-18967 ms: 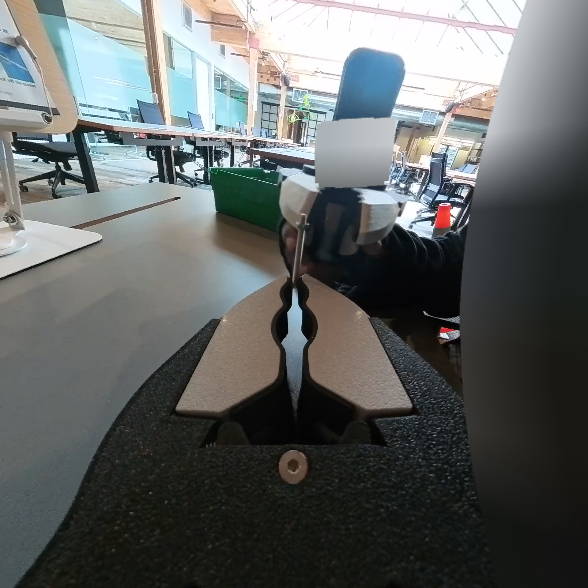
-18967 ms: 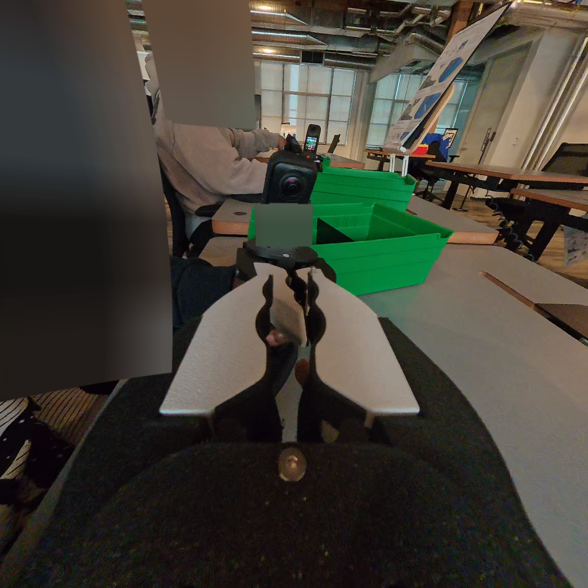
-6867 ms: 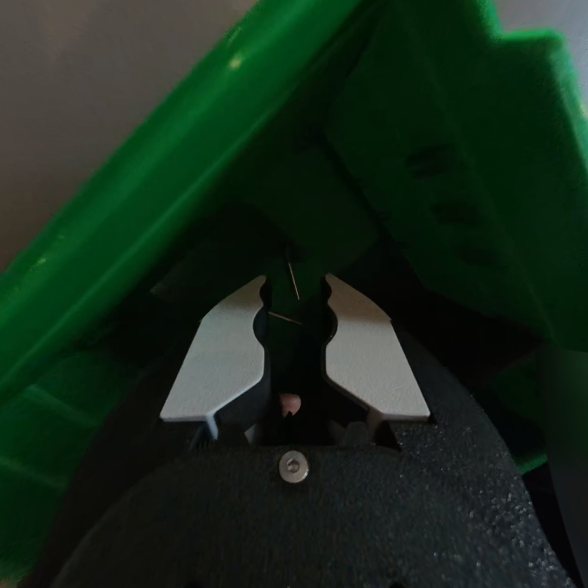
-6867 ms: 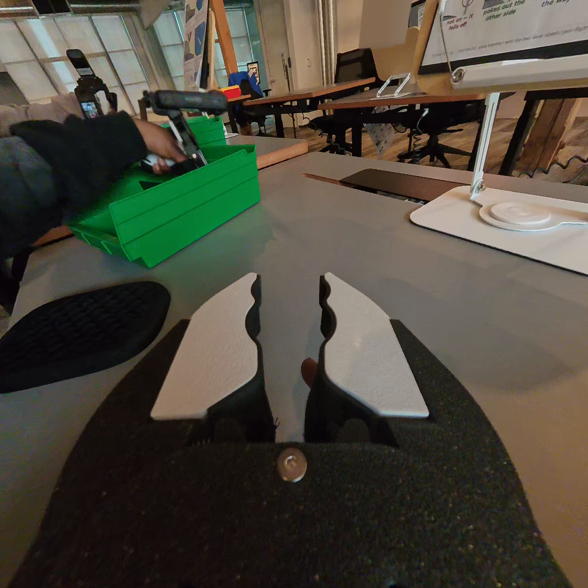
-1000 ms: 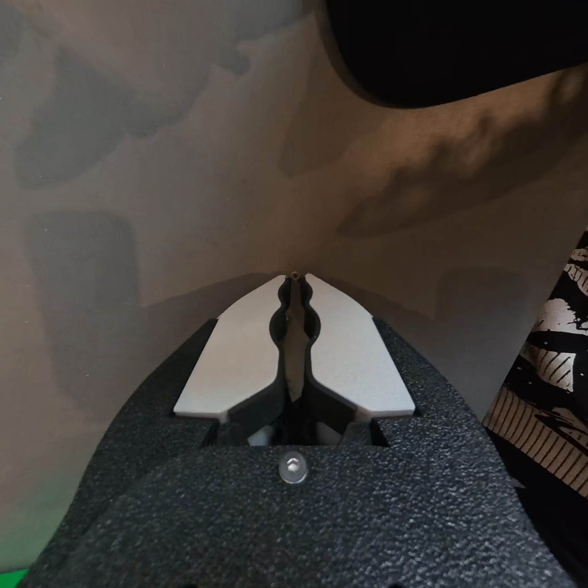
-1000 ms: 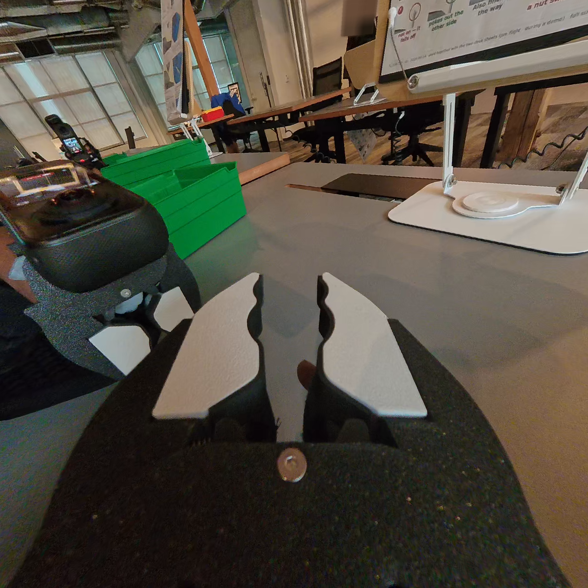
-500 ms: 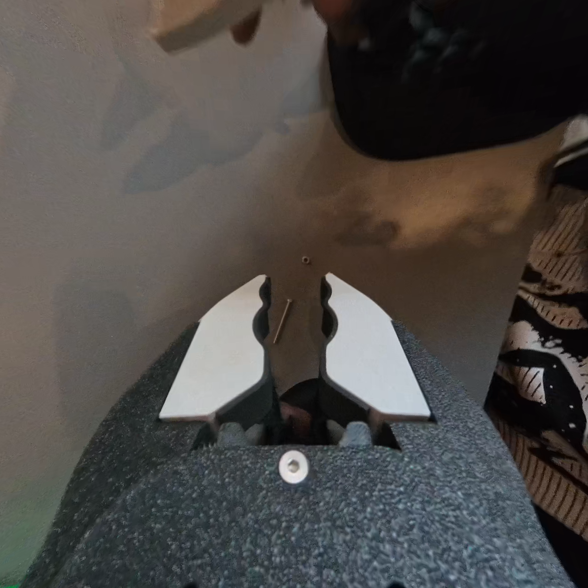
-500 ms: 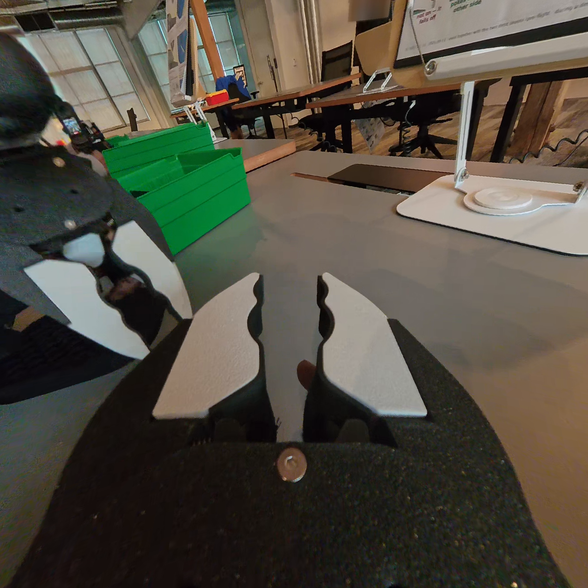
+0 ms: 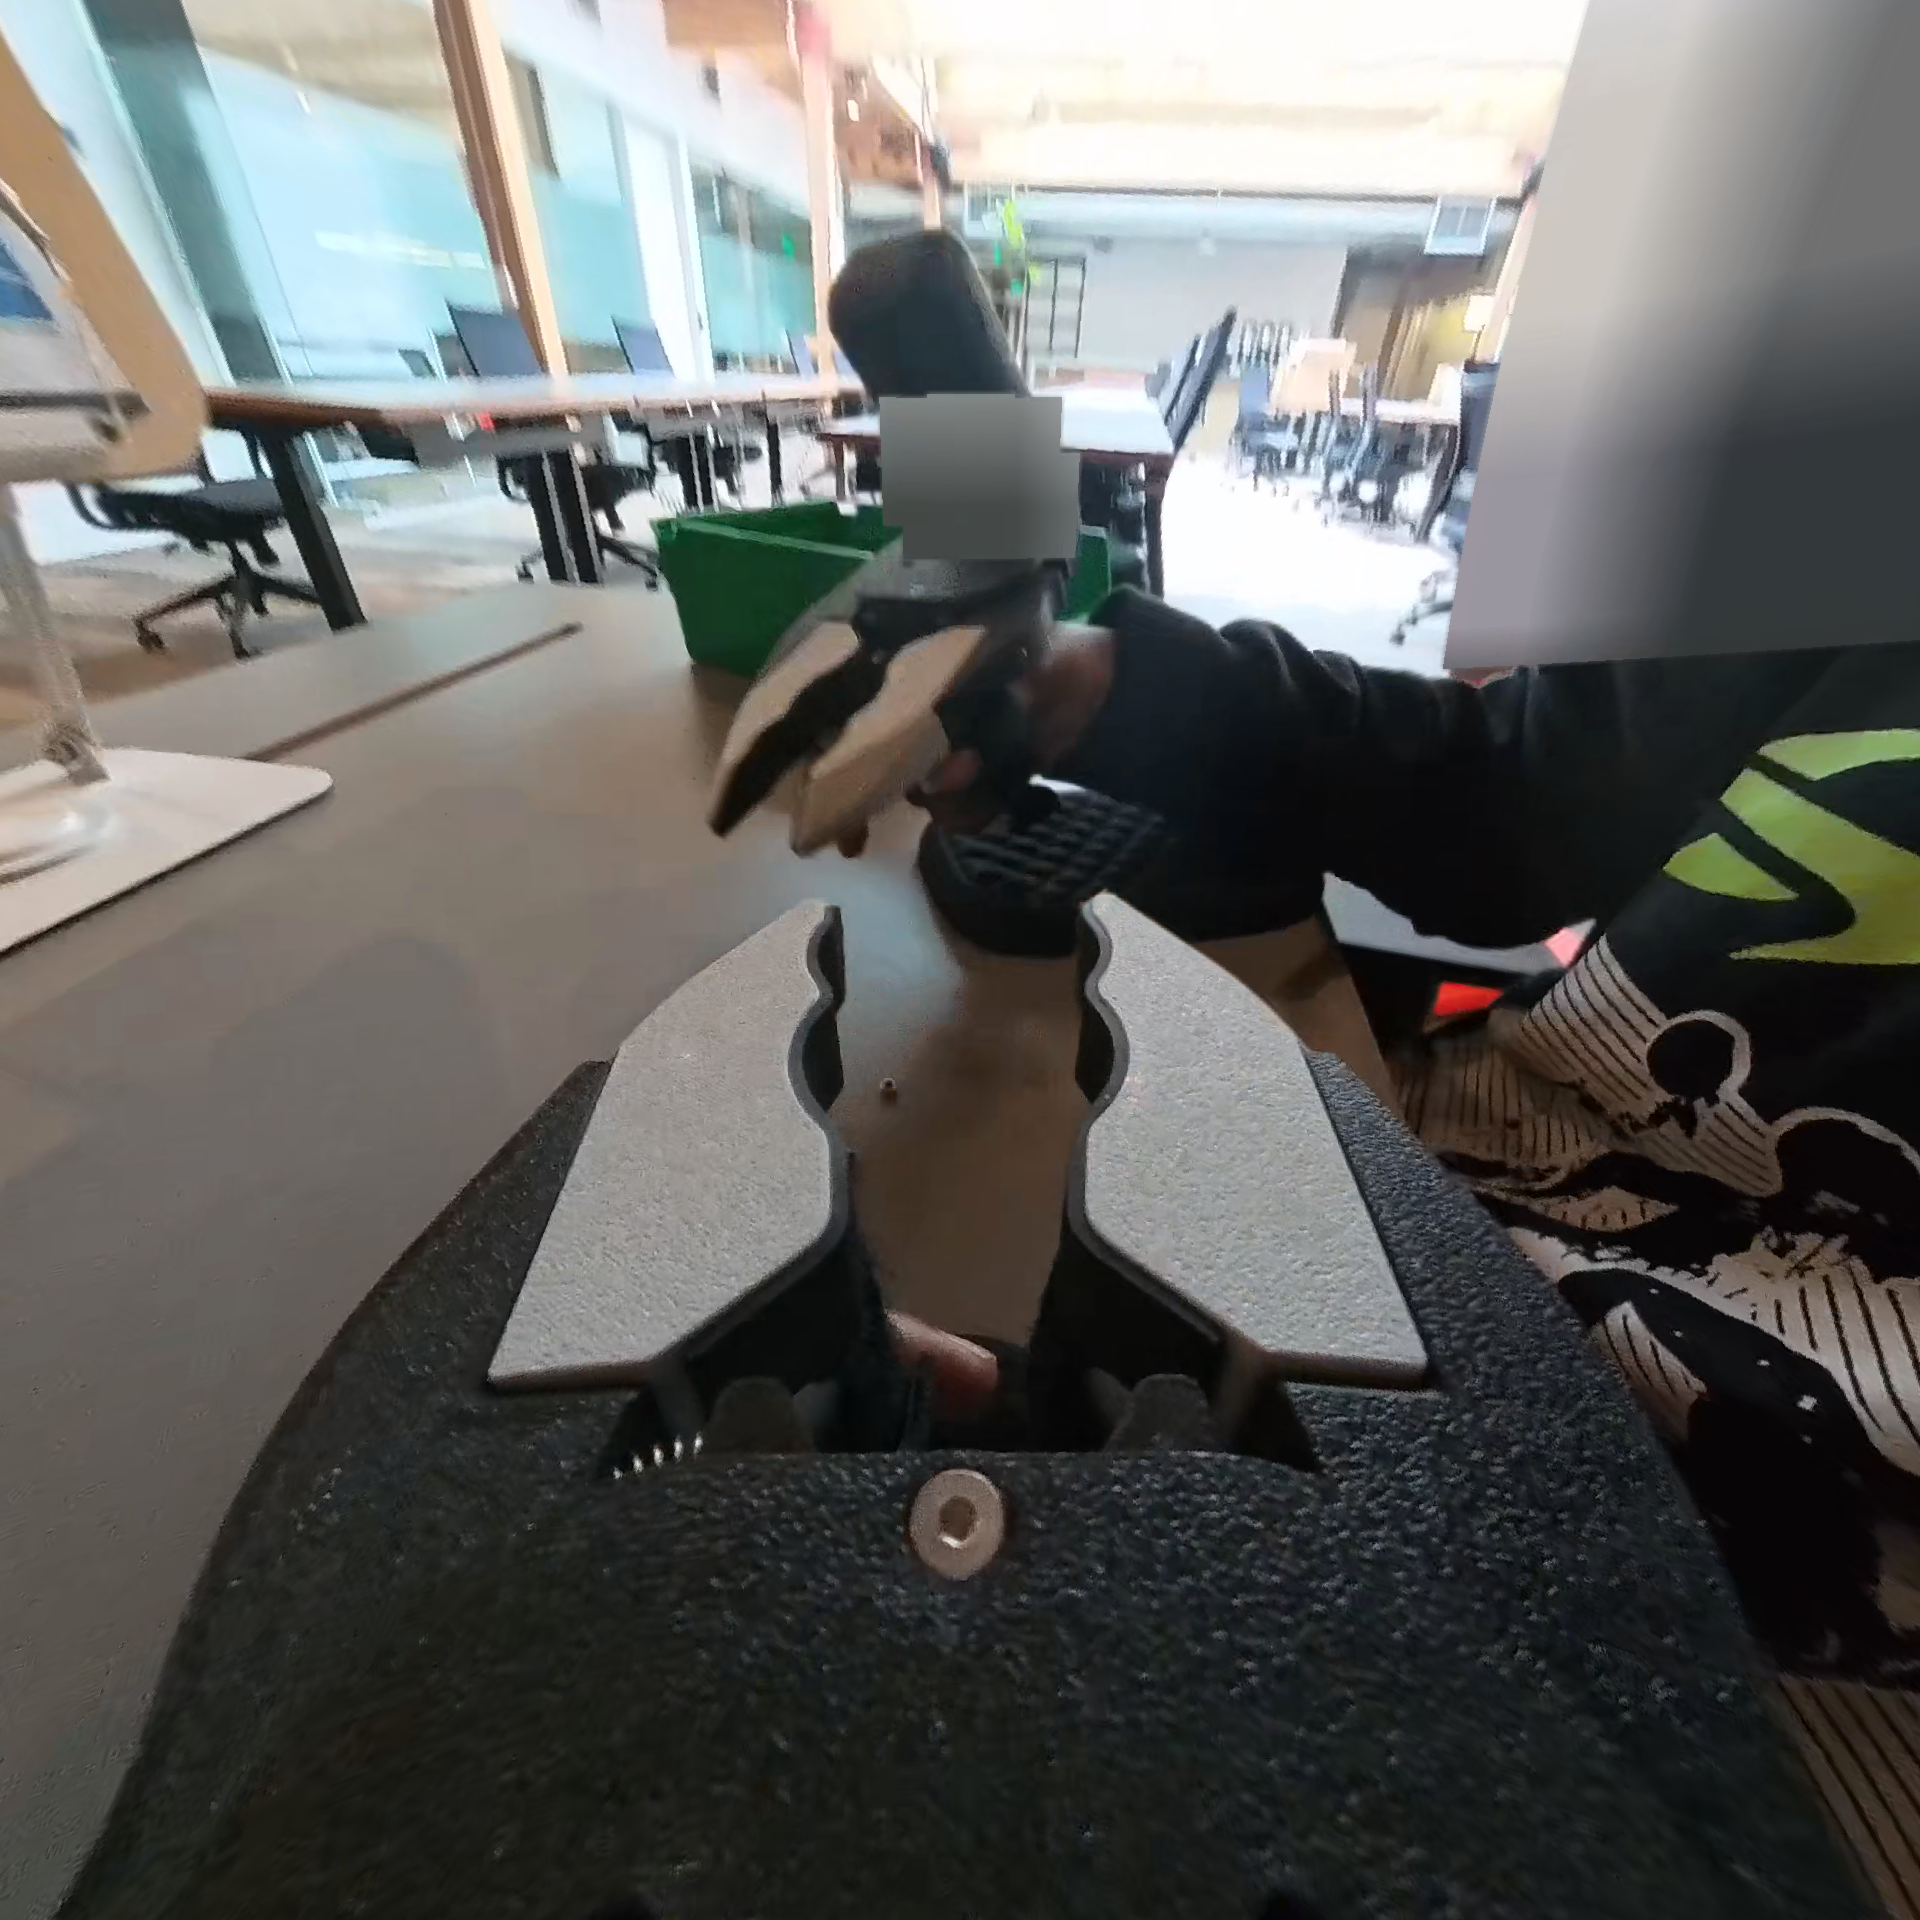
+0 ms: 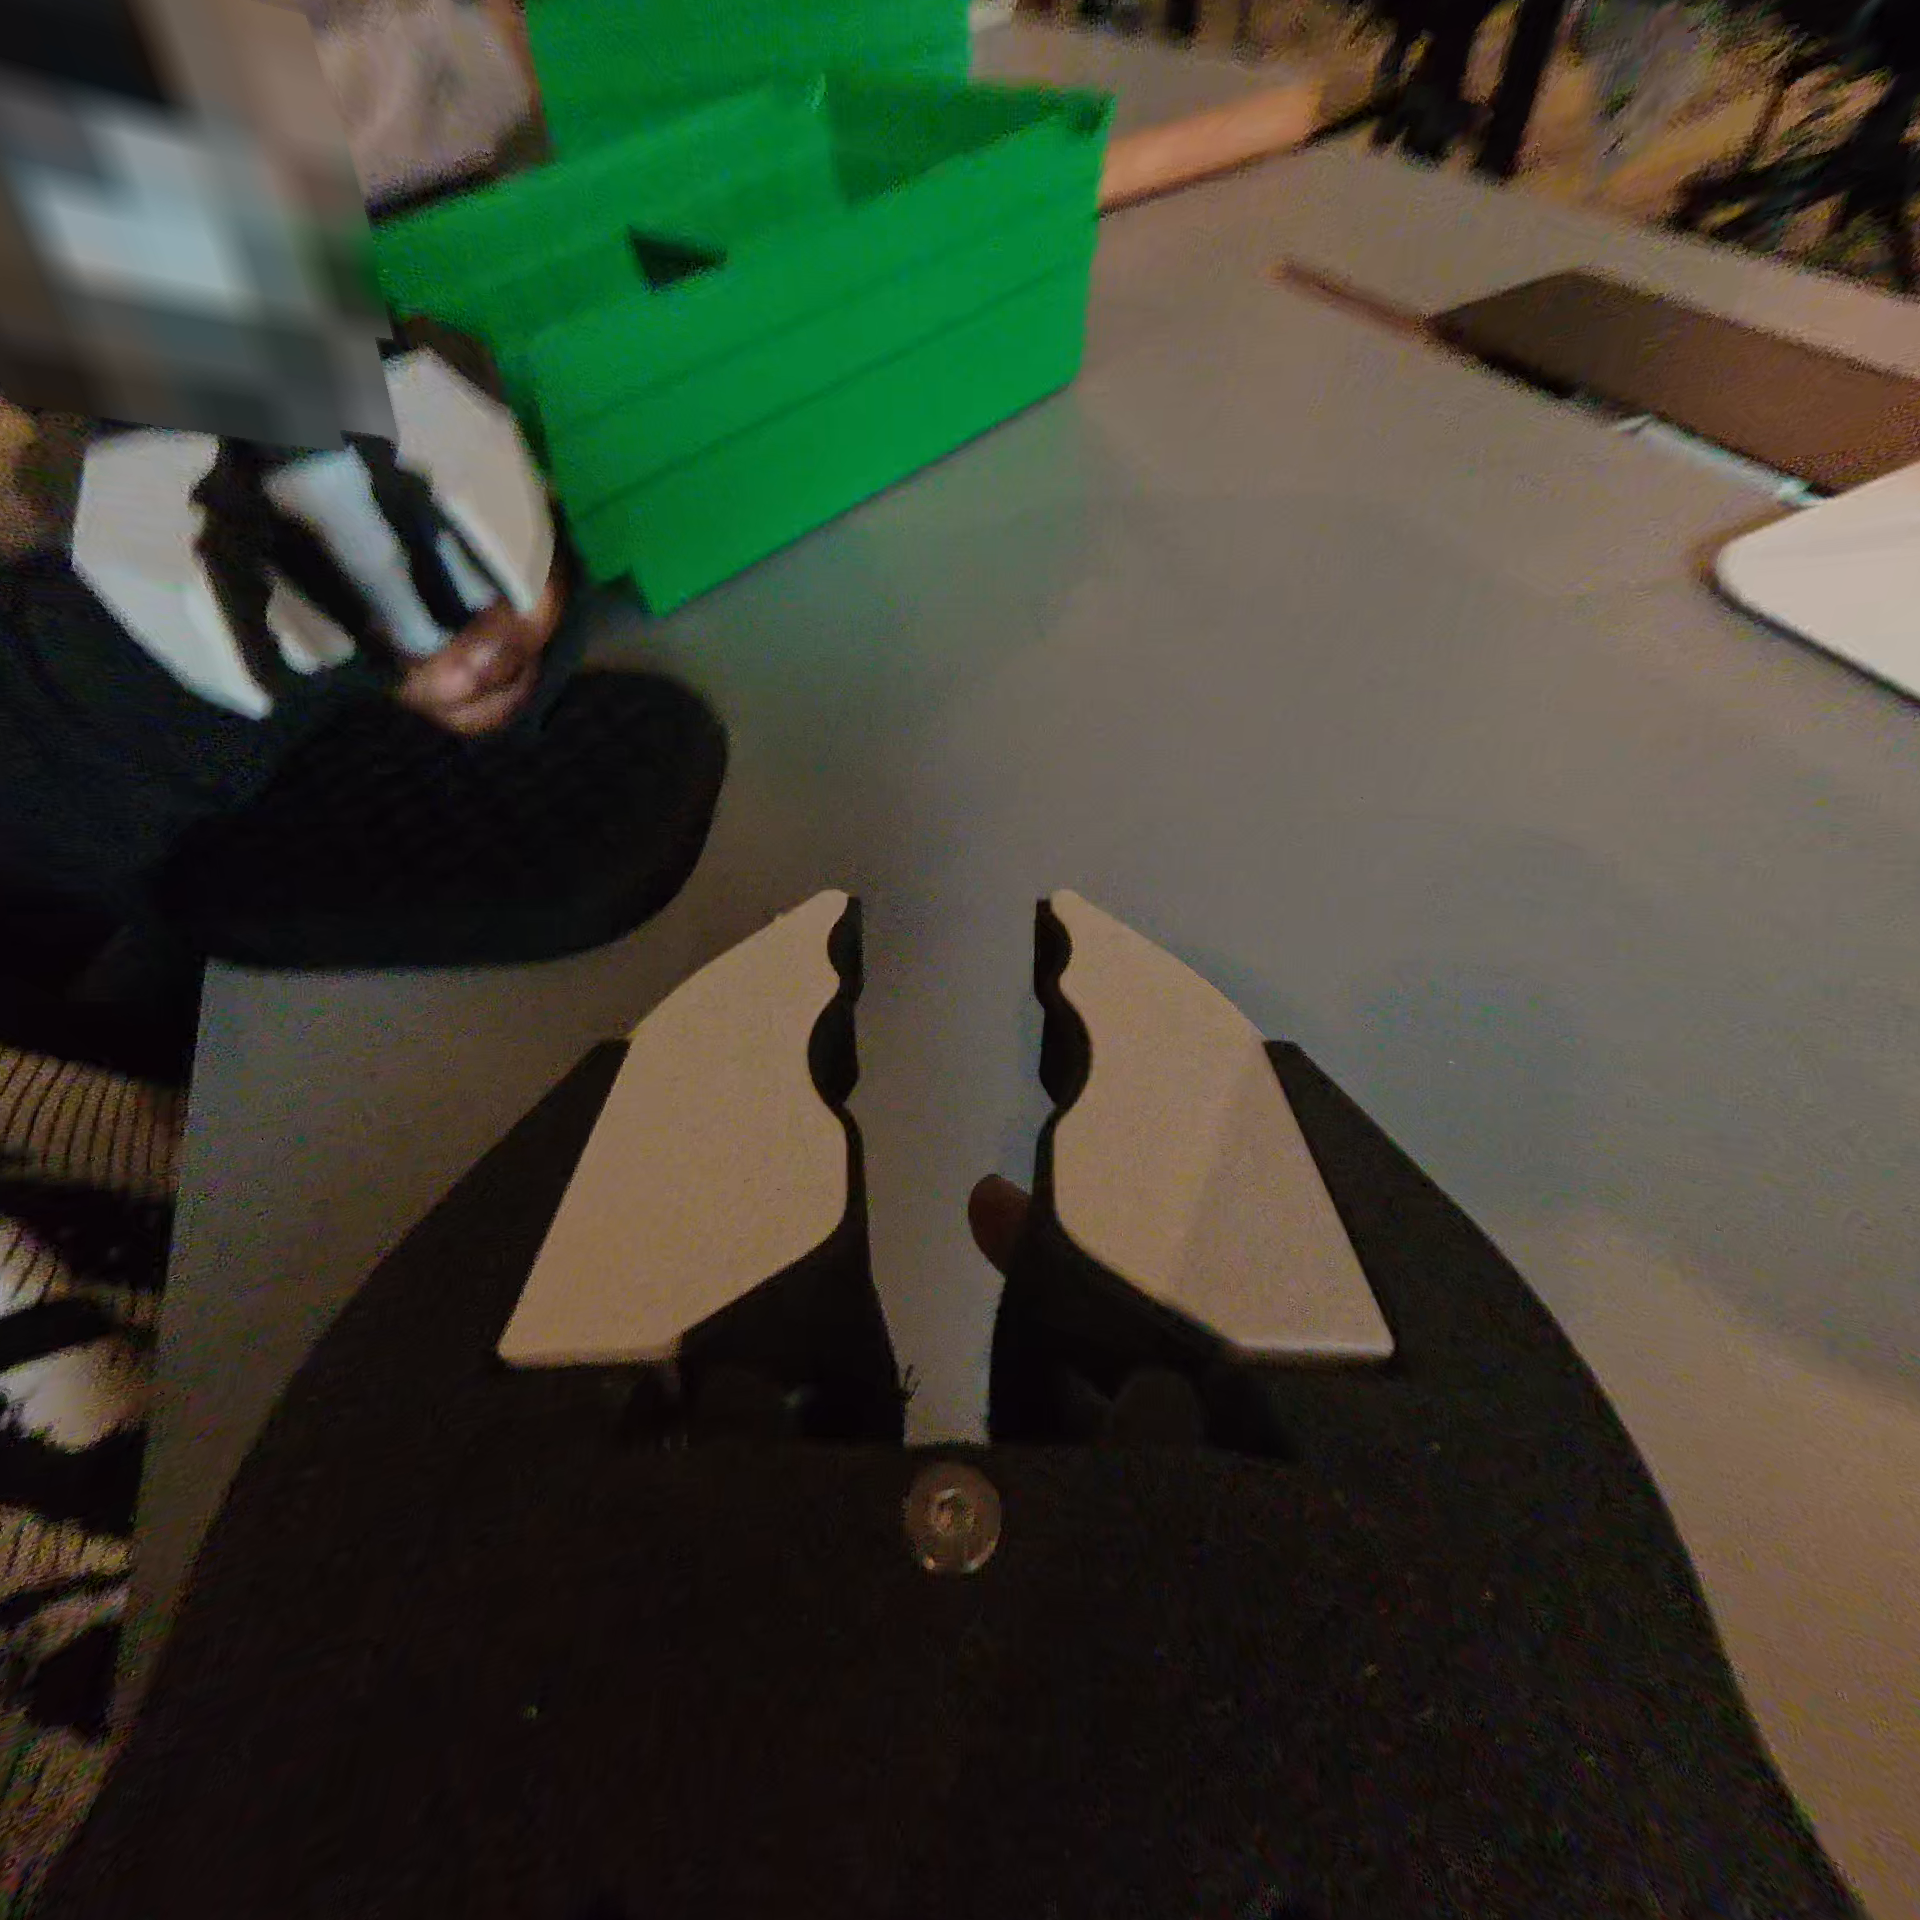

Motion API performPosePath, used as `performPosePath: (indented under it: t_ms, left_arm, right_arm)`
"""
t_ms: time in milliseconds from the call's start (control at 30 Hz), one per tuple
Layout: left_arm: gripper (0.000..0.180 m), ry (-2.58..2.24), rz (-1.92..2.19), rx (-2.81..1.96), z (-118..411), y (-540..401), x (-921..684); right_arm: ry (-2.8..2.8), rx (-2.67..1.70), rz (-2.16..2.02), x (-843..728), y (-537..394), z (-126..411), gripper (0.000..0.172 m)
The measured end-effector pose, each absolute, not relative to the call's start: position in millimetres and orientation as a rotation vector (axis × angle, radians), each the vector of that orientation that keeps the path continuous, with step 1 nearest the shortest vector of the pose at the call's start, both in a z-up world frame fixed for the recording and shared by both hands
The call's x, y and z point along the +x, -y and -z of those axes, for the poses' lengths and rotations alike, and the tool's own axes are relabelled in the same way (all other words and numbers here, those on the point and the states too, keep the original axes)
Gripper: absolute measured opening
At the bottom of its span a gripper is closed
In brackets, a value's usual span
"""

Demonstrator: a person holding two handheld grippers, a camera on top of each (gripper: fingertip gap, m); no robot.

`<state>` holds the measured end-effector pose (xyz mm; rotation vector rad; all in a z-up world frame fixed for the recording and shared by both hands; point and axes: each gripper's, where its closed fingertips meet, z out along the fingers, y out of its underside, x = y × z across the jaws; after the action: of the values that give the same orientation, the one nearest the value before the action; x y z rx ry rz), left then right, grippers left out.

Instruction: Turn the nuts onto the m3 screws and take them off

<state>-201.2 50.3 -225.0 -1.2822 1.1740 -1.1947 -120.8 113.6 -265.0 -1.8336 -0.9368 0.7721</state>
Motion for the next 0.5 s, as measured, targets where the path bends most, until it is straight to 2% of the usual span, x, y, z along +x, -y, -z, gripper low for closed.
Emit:
performPosePath:
  t_ms: [267,500]
  left_arm:
    - [0.040,-1.087,1.231,-1.212,216.1,-51.3,-212.9]
    - [0.037,-1.047,1.257,-1.182,211.2,-51.0,-219.4]
  right_arm:
    - [1.433,-2.003,-0.516,-148.5,-88.3,297.3,0.032]
    - [1.589,-2.046,-0.441,-163.9,-92.5,314.7,0.032]
